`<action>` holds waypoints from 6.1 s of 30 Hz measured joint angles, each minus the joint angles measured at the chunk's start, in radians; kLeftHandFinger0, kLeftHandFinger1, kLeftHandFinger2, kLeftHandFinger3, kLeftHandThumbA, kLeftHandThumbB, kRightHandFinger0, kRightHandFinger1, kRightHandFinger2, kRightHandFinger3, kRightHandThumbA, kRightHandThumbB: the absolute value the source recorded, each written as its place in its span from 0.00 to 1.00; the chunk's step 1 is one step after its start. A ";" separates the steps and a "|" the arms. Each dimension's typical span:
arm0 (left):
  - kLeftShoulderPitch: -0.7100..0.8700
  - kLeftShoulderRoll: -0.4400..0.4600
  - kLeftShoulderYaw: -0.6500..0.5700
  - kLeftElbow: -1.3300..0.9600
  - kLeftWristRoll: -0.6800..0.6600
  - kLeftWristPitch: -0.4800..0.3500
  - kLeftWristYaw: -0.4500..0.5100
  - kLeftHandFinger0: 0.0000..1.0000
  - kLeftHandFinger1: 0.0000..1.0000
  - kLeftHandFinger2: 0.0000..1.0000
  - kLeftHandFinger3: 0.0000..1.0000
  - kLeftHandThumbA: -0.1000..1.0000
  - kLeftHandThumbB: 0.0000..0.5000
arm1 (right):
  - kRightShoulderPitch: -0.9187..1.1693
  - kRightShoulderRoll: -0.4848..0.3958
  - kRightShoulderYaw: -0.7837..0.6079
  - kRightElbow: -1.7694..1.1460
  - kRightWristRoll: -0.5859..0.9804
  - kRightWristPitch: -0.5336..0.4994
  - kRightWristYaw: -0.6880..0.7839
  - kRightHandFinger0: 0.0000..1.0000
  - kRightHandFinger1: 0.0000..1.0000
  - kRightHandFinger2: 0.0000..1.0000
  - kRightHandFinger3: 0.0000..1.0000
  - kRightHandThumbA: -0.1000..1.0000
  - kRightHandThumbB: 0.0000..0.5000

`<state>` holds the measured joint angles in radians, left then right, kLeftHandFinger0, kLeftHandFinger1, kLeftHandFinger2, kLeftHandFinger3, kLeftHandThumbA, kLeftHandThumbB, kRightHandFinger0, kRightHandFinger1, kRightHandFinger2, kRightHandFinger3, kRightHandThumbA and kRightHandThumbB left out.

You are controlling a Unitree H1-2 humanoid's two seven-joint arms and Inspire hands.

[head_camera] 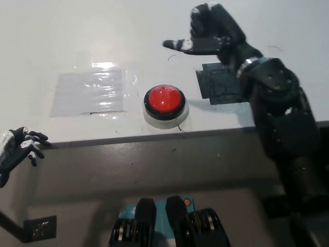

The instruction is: The robot uses its right hand to make a fist and press the red button kept in the middle of the desk

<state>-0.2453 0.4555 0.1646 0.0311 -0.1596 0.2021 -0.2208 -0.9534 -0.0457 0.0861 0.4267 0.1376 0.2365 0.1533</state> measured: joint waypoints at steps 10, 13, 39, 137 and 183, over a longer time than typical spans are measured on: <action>-0.012 -0.003 -0.012 -0.001 0.001 0.003 0.000 0.23 0.31 0.42 0.56 0.57 0.00 | -0.087 0.065 -0.002 0.147 -0.022 -0.073 -0.001 0.00 0.00 0.25 0.25 1.00 1.00; -0.024 -0.006 -0.018 -0.001 0.001 0.004 0.000 0.24 0.31 0.43 0.57 0.56 0.00 | -0.099 0.090 -0.014 0.155 -0.021 -0.088 -0.003 0.00 0.00 0.27 0.28 1.00 1.00; -0.082 -0.014 -0.036 0.007 0.002 0.004 -0.008 0.26 0.32 0.43 0.56 0.55 0.00 | 0.026 0.157 -0.132 0.366 0.003 -0.216 -0.027 0.00 0.00 0.30 0.30 1.00 1.00; -0.051 -0.013 -0.011 0.009 0.002 0.017 -0.012 0.22 0.30 0.41 0.53 0.57 0.00 | 0.237 -0.160 -0.299 -0.379 0.112 0.147 0.015 0.00 0.03 0.36 0.33 1.00 1.00; -0.045 -0.013 0.012 0.014 0.002 0.012 -0.031 0.29 0.34 0.46 0.58 0.58 0.00 | 0.800 -0.215 -0.476 -0.590 0.158 0.121 -0.056 0.18 0.47 0.52 0.48 1.00 0.99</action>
<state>-0.2900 0.4429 0.1764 0.0451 -0.1573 0.2144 -0.2518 -0.1538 -0.2605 -0.3897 -0.1634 0.2957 0.3573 0.0972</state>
